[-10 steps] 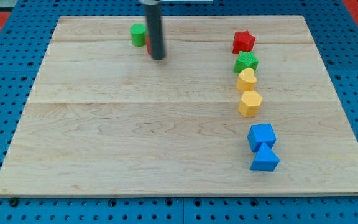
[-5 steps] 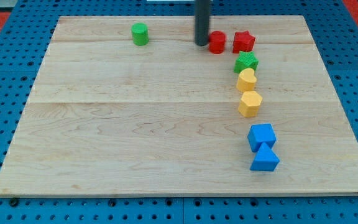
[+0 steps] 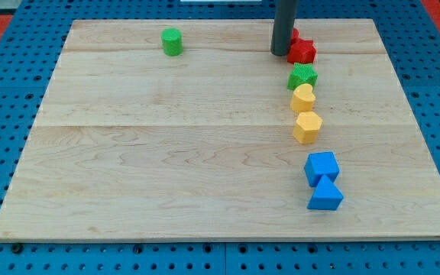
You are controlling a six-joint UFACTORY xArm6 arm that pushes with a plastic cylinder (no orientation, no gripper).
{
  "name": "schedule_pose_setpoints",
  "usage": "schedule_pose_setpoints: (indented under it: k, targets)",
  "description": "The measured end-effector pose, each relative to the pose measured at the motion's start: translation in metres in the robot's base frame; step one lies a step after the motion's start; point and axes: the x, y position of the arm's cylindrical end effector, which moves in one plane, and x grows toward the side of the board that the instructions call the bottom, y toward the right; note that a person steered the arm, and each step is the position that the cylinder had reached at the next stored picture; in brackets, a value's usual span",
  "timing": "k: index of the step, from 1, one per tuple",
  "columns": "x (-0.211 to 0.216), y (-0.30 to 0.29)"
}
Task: Separate the red circle from the green circle
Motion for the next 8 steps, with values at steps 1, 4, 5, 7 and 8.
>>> schedule_pose_setpoints:
  k: [1,4,5,7,8]
  targets:
    - [-0.019,0.0]
    - [0.021,-0.16]
    - [0.0,-0.182]
    - [0.021,-0.256]
    - [-0.009,-0.254]
